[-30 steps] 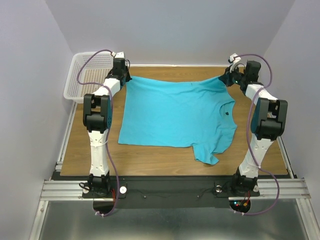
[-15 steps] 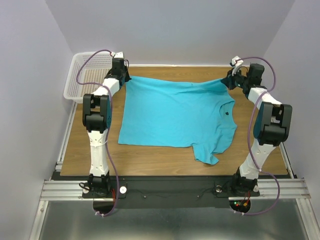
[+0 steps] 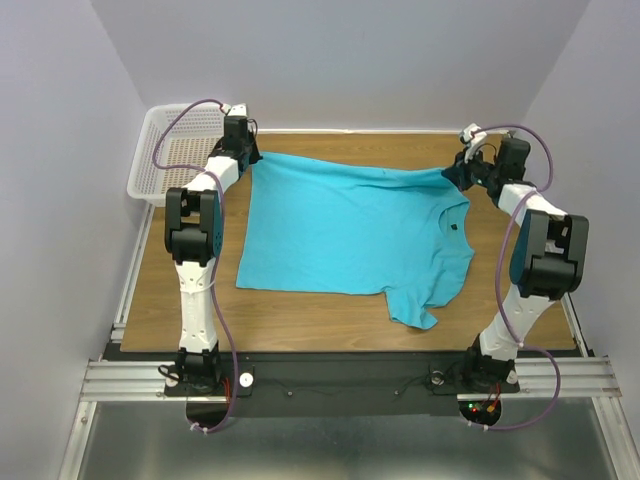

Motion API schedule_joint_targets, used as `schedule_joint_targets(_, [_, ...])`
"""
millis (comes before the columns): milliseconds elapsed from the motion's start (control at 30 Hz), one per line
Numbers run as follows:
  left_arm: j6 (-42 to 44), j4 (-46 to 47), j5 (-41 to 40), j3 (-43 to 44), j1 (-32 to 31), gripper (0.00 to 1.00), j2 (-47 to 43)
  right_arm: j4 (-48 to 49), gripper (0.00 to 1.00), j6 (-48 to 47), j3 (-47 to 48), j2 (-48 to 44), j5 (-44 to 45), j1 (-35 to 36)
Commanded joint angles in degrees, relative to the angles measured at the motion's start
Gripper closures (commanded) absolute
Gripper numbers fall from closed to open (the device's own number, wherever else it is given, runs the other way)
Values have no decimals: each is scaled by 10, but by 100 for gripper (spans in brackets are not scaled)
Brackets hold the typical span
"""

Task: Fold and stack the t-shirts
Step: Fold the tshirt

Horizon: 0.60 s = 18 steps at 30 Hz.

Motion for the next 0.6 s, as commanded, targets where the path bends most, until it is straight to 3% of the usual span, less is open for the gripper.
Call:
schedule_joint_targets(0, [5,11,0,9,7,100,-25,14,99,-13,-9,-40,-17,-9])
schedule_joint_targets(567, [3,13,4,1,10,100,-26,-17,99,-55,-71,-75,-34,-15])
